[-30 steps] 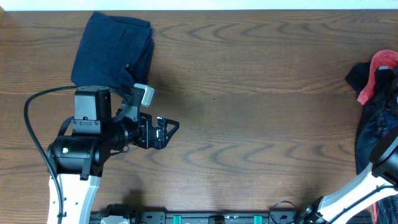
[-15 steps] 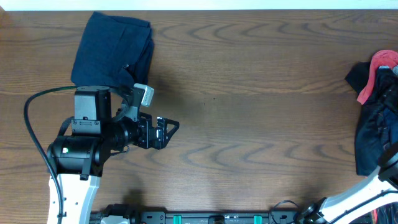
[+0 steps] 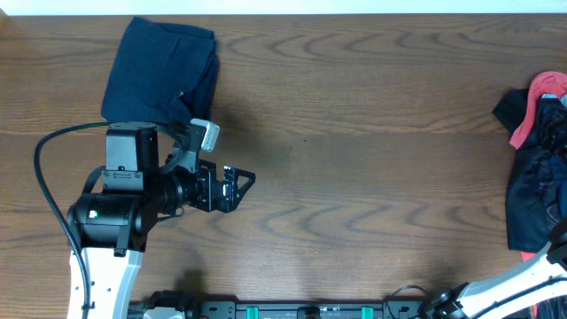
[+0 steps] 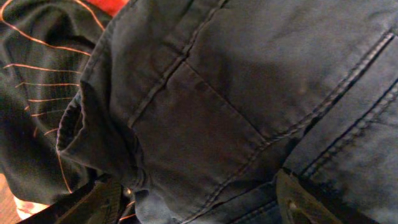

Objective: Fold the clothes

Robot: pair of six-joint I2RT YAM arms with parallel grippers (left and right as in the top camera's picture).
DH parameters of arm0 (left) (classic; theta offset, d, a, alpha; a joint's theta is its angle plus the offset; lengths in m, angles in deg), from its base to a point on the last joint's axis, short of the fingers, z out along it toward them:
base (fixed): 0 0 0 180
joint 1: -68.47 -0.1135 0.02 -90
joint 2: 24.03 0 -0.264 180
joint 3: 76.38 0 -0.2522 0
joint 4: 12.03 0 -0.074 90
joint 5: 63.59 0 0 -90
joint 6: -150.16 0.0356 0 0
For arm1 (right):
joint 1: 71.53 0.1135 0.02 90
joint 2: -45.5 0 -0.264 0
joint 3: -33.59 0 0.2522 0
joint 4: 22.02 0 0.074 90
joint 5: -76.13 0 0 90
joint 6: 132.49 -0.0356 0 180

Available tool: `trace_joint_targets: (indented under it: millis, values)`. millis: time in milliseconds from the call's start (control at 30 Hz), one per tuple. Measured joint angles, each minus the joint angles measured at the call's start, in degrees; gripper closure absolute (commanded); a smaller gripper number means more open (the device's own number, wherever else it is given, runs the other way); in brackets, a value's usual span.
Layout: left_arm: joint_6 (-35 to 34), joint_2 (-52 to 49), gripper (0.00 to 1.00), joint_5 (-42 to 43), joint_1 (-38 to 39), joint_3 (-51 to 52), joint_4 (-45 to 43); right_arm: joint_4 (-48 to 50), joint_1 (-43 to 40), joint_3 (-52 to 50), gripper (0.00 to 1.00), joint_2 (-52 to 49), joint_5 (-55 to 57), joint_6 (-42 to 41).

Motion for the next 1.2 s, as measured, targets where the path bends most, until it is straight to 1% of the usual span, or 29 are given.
trace_joint_targets:
  millis: [133,200,233,333,533,633,733,833,1033,1200]
  values:
    - [0.0,0.0,0.02,0.0,0.0,0.0,-0.1,0.3,0.4,0.0,0.21,0.0,0.1,-0.2]
    - [0.0,0.0,0.02,0.0,0.0,0.0,-0.1,0.6,1.2,0.0,0.23,0.0,1.0,-0.2]
    - [0.0,0.0,0.02,0.0,0.0,0.0,-0.1,0.8,1.8,0.0,0.26,0.0,2.1,-0.4]
    - [0.0,0.0,0.02,0.0,0.0,0.0,-0.1,1.2,4.4,0.0,0.27,0.0,6.5,-1.0]
    - [0.0,0.0,0.02,0.0,0.0,0.0,-0.1,1.7,8.7,0.0,0.42,0.0,16.0,-4.2]
    - [0.0,0.0,0.02,0.0,0.0,0.0,-0.1,1.7,8.8,0.0,0.59,0.0,17.1,-5.1]
    - [0.0,0.0,0.02,0.0,0.0,0.0,-0.1,1.4,8.8,0.0,0.8,0.0,18.0,-6.3]
    - [0.0,0.0,0.02,0.0,0.0,0.0,-0.1,1.2,8.8,0.0,0.98,0.0,17.6,-7.3]
    - [0.0,0.0,0.02,0.0,0.0,0.0,-0.1,0.4,8.6,0.0,0.99,3.3,15.0,-10.1]
    - [0.0,0.0,0.02,0.0,0.0,0.0,-0.1,0.3,8.7,0.0,0.99,13.4,11.4,-13.4]
